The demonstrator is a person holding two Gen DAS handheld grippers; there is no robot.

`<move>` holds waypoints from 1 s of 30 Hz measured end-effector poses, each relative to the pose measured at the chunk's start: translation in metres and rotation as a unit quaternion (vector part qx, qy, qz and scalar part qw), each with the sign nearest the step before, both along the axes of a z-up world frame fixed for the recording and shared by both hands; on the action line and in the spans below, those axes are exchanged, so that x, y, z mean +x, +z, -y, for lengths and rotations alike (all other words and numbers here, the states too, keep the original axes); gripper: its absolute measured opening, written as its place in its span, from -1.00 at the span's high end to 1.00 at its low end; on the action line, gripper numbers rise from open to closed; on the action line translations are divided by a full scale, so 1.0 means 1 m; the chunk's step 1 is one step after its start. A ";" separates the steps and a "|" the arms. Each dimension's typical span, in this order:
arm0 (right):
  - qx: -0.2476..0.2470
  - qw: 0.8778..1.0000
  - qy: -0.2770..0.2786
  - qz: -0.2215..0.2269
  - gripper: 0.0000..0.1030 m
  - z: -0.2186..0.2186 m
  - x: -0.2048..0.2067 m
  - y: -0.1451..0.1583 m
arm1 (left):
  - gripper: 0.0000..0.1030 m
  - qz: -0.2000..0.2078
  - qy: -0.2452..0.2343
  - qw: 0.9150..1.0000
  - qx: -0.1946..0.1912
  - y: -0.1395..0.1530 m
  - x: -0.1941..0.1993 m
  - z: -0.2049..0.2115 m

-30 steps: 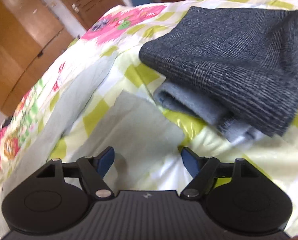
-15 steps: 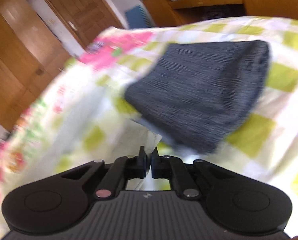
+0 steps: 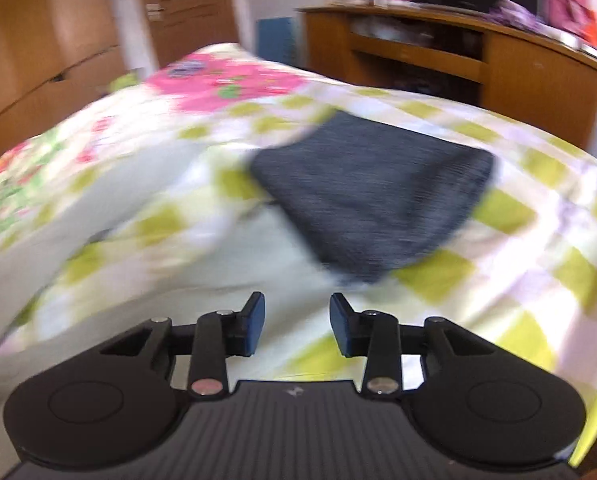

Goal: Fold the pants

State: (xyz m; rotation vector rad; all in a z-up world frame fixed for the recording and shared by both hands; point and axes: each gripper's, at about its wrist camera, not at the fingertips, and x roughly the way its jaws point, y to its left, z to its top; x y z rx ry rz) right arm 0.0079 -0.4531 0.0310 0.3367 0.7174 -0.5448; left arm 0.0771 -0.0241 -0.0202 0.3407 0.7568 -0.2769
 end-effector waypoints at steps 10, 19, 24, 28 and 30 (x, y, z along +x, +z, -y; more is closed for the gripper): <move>0.084 0.967 0.216 -0.108 0.15 -0.126 0.085 -0.052 | -0.41 -0.011 0.094 0.996 -0.004 -0.011 -0.013 -0.086; -0.048 0.901 0.423 -0.088 -0.04 -0.214 0.181 -0.005 | -0.41 0.046 0.040 0.998 0.012 0.033 0.034 -0.130; -0.075 0.841 0.529 -0.084 -0.19 -0.270 0.283 -0.017 | -0.41 0.034 0.013 0.999 0.026 0.026 0.118 -0.147; -0.096 0.809 0.571 -0.104 -0.21 -0.300 0.349 -0.036 | -0.41 0.010 0.005 1.000 0.023 0.020 0.179 -0.162; -0.105 0.798 0.583 -0.113 -0.25 -0.309 0.372 -0.042 | -0.40 0.002 0.002 1.000 0.025 0.020 0.205 -0.167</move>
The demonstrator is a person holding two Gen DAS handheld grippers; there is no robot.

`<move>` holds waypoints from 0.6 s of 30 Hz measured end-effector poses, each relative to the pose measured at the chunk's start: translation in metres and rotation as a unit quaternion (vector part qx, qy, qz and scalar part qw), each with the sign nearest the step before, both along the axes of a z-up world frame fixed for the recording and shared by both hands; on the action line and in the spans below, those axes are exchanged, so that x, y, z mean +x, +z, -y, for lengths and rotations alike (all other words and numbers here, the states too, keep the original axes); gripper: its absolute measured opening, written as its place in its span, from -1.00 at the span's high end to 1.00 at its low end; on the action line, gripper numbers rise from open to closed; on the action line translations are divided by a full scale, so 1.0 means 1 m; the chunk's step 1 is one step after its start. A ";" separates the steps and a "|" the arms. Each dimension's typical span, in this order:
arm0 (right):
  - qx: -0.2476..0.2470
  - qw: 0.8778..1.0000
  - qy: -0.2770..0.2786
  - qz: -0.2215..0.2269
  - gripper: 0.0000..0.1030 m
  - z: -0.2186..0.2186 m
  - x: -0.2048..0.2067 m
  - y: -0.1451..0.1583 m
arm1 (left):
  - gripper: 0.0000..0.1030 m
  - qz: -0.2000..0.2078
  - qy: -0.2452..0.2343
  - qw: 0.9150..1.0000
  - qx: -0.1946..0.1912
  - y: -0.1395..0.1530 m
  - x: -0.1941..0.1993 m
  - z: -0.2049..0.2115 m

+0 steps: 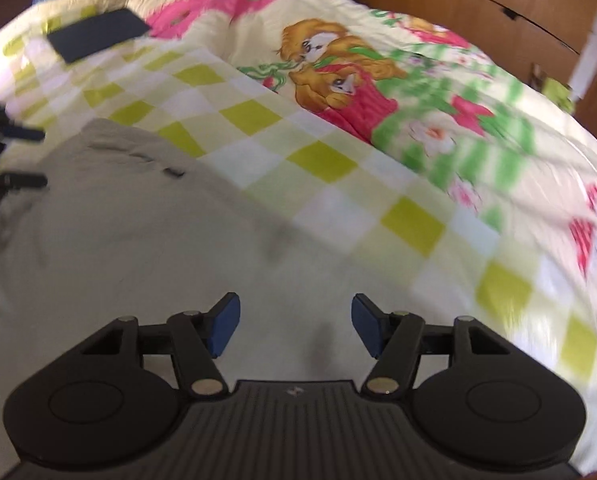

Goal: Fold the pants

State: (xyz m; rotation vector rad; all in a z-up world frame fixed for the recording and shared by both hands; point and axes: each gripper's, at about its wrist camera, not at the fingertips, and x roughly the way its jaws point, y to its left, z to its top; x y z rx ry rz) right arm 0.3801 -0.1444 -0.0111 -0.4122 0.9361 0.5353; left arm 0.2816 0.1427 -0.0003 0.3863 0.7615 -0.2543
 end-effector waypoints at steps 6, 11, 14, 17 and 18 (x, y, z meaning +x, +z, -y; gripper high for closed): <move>-0.034 0.997 0.046 -0.049 -0.31 -0.015 0.039 -0.019 | -0.41 -0.037 -0.026 0.999 0.004 -0.001 0.049 -0.008; -0.054 0.993 0.068 -0.083 -0.36 -0.021 0.054 -0.034 | -0.41 -0.075 -0.047 0.996 -0.007 0.002 0.070 -0.016; -0.053 0.992 0.070 -0.090 -0.37 -0.020 0.057 -0.035 | -0.41 -0.088 -0.055 0.995 0.003 0.001 0.082 -0.018; -0.055 0.991 0.071 -0.101 -0.37 -0.020 0.061 -0.035 | -0.41 -0.116 -0.064 0.991 -0.006 -0.004 0.098 -0.018; -0.055 0.991 0.068 -0.105 -0.37 -0.022 0.064 -0.037 | -0.41 -0.133 -0.062 0.989 -0.017 -0.007 0.104 -0.018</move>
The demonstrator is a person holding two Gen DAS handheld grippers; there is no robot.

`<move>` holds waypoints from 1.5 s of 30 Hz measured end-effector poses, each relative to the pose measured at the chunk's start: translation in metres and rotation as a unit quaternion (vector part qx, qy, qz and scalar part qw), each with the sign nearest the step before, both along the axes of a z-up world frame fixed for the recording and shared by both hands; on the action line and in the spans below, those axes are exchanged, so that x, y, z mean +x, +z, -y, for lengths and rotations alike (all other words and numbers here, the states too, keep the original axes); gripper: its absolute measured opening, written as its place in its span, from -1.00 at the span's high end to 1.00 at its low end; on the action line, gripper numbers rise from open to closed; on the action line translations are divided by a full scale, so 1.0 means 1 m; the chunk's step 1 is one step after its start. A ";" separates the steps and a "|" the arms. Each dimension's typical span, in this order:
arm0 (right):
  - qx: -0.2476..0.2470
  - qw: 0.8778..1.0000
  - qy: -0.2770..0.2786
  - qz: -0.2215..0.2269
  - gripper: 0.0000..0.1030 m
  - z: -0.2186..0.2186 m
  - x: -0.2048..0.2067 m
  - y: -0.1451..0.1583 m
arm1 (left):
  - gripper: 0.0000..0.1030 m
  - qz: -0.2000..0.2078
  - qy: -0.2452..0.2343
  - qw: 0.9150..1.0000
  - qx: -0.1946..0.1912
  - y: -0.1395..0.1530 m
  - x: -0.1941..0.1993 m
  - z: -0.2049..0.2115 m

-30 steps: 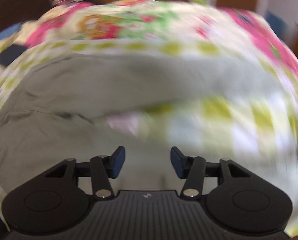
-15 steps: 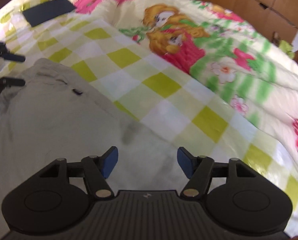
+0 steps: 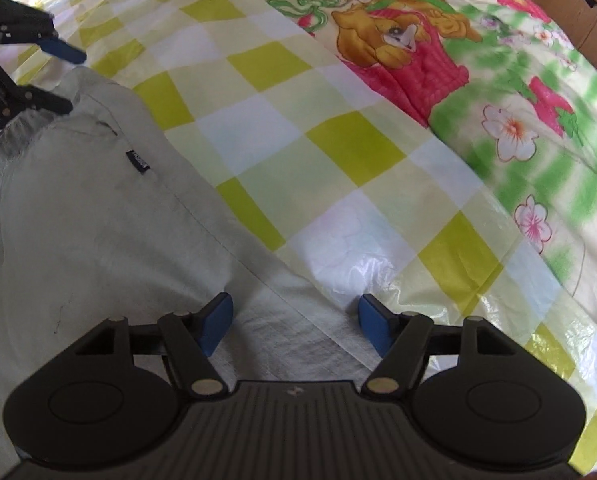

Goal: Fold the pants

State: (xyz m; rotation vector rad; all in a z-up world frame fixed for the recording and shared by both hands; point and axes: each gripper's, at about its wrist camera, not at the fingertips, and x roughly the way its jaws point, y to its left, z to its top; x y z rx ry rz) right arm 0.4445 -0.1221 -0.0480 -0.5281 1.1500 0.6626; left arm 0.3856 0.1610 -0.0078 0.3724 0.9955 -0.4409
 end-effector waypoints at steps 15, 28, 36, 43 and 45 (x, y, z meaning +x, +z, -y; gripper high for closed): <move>0.022 0.996 -0.034 0.073 0.96 0.008 -0.045 0.049 | 0.37 0.061 0.006 0.998 -0.006 0.030 -0.044 0.012; 0.105 0.990 -0.035 0.090 0.96 0.025 -0.292 0.132 | 0.36 0.130 -0.015 0.990 -0.045 0.099 -0.280 -0.008; 0.078 0.996 -0.040 0.004 0.93 -0.020 -0.362 0.036 | 0.34 0.084 0.040 0.996 -0.004 0.015 -0.345 -0.017; 0.068 0.997 -0.044 0.008 0.59 -0.029 -0.371 0.034 | 0.03 0.110 0.026 0.993 0.040 0.002 -0.371 -0.018; 0.070 0.996 -0.046 0.010 0.37 -0.023 -0.374 0.038 | 0.02 0.107 0.022 0.992 0.057 -0.002 -0.379 -0.018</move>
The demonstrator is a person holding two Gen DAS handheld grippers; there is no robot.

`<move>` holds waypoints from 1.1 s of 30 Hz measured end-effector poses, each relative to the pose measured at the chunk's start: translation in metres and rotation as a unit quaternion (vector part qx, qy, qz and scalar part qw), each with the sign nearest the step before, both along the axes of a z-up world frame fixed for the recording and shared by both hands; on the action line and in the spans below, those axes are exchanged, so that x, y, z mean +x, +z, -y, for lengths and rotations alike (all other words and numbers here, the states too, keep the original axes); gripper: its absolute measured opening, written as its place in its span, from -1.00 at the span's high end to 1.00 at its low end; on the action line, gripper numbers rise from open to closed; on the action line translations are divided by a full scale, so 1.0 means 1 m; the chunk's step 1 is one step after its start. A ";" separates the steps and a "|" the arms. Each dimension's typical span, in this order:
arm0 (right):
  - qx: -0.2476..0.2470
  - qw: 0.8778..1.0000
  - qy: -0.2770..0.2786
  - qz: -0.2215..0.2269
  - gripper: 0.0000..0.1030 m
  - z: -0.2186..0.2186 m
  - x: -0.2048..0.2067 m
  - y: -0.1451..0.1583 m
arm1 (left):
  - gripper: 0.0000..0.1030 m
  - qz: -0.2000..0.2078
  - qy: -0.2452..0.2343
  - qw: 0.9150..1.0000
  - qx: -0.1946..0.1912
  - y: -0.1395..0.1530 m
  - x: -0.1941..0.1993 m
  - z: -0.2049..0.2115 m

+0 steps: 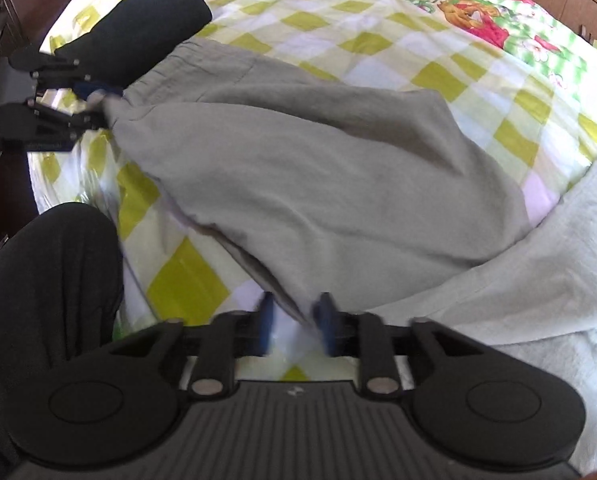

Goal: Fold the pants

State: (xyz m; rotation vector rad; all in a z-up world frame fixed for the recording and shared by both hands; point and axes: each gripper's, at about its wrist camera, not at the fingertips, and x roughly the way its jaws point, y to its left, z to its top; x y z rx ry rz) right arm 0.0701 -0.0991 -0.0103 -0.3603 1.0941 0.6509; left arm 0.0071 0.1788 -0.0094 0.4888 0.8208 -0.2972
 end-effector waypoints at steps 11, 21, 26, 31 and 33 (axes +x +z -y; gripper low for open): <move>0.036 0.977 -0.210 0.028 0.32 0.107 0.037 0.026 | 0.02 0.034 0.048 0.998 0.000 0.030 -0.008 0.008; 0.065 0.931 -0.349 0.083 0.01 0.135 0.179 0.013 | -0.02 0.035 -0.067 0.988 -0.137 0.045 0.013 0.121; 0.004 0.910 -0.407 0.078 -0.08 0.140 0.248 -0.028 | -0.02 -0.018 -0.096 0.976 -0.195 0.019 0.026 0.176; 0.016 0.892 -0.444 0.086 0.94 0.175 0.251 -0.040 | -0.02 -0.040 -0.124 0.974 -0.185 0.005 0.022 0.214; 0.058 0.885 -0.454 0.086 0.94 0.198 0.236 -0.026 | -0.02 -0.043 -0.130 0.974 -0.179 0.001 0.025 0.223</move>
